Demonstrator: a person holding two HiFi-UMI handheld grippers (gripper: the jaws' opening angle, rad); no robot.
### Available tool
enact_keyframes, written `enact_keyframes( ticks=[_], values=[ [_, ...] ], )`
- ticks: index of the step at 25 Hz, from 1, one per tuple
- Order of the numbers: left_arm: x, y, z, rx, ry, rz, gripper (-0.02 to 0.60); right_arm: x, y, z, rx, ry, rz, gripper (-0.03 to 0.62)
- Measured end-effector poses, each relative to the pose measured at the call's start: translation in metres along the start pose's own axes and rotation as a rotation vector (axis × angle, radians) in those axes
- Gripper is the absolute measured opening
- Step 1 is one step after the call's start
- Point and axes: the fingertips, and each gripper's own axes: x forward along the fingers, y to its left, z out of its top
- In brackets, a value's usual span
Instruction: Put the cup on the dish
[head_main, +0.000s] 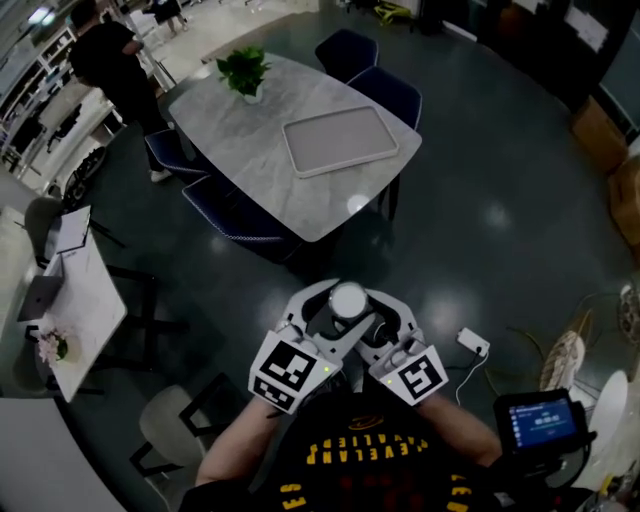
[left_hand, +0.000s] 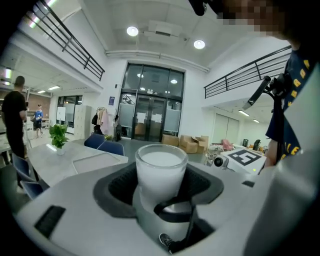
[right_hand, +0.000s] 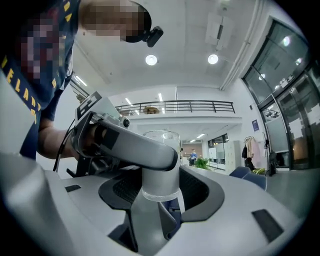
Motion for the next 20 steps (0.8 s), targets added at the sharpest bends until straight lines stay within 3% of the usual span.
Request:
enact_keyframes(
  ticks=[7, 13, 20],
  values=[
    [-0.012, 0.008, 0.017, -0.010, -0.106, 0.057, 0.264, 0.010, 0.002, 0.013, 0.021, -0.035, 0.039, 0.238],
    [0.050, 0.040, 0.040, -0.016, -0.105, 0.108, 0.264, 0.028, -0.070, 0.014, 0.023, -0.039, 0.085, 0.238],
    [0.078, 0.055, 0.047, -0.014, -0.119, 0.160, 0.264, 0.036, -0.099, 0.011, 0.008, -0.017, 0.129, 0.238]
  ],
)
